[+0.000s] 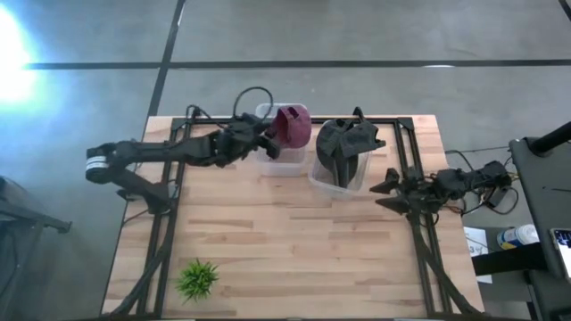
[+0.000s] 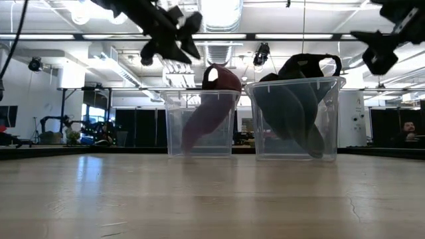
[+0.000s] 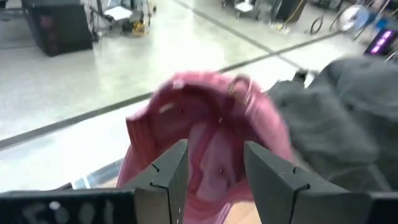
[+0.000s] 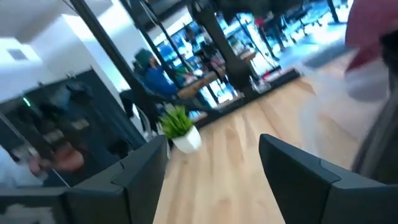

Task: Pick & Place hat
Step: Return to Home Position

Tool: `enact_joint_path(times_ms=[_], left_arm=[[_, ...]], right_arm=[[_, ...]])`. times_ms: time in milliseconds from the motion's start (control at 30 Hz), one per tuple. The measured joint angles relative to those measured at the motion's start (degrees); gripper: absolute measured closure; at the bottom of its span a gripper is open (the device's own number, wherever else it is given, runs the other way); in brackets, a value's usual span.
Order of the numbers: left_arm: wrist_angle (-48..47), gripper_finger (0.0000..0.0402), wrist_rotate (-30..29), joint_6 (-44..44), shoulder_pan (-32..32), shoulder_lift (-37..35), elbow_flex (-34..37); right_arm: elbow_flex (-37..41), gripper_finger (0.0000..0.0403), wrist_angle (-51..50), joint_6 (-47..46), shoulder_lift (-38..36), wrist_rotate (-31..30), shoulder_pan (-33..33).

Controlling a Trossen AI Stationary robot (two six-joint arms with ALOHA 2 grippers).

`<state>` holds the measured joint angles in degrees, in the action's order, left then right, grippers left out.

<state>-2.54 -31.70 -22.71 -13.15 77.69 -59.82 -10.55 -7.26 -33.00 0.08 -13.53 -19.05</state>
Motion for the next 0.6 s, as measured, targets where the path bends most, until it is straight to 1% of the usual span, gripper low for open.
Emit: enact_joint_path(times_ms=[133, 233, 433, 600], left_arm=[[-0.1, 0.0253, -0.1, 0.7, 1.3, -3.6, 0.1], [-0.6, 0.0253, -0.1, 1.0, 2.9, -5.7, 0.1], [-4.8, 0.0253, -6.5, 0.1, 6.5, -7.8, 0.1], [-8.0, 0.0253, -7.1, -2.4, 9.6, -8.0, 0.1]], right_arm=[[2.7, 0.0158, -3.7, 0.0, -0.1, 0.1, 1.8], [4.9, 0.0158, -6.3, 0.0, -0.1, 0.1, 4.9], [5.4, 0.0153, -5.5, 0.0, -0.1, 0.5, 14.1], [5.5, 0.0153, -5.5, 0.0, -0.1, 0.4, 22.5]])
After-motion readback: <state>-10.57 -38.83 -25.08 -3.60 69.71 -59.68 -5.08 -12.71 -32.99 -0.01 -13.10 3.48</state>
